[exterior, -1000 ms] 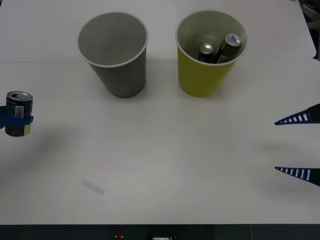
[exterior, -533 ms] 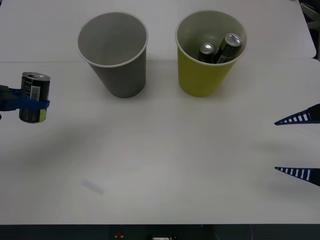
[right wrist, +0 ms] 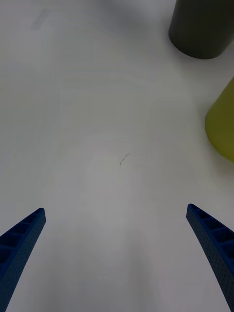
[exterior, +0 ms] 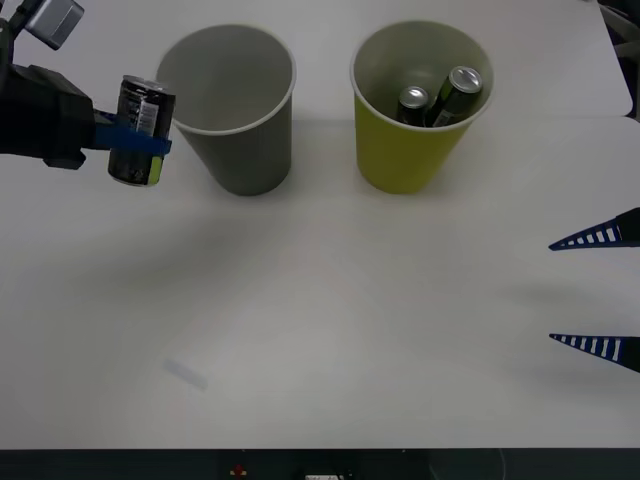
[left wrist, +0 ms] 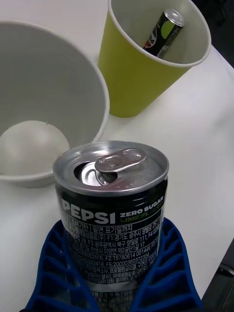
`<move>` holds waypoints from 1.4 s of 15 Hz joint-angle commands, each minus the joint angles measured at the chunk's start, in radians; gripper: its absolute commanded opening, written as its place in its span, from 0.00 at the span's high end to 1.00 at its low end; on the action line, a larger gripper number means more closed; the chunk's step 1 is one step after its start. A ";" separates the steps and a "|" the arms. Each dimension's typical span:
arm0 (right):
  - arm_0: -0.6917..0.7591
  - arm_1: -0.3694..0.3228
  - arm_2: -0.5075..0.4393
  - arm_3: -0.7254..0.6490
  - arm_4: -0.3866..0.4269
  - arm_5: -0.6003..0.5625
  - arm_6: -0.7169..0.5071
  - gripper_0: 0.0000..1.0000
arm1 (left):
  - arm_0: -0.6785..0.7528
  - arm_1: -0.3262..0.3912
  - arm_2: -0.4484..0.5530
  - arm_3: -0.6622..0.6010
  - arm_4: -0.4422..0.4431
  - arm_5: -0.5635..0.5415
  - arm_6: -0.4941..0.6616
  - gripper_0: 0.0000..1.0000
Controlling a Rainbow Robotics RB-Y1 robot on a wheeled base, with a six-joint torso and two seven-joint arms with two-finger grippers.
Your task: Put the can into the green bin and the plastic bottle into the gray bin
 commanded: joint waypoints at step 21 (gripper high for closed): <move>0.000 0.000 0.000 0.000 0.000 0.000 0.000 0.00 | -0.790 -0.588 -0.410 0.764 -0.470 0.158 -0.038 1.00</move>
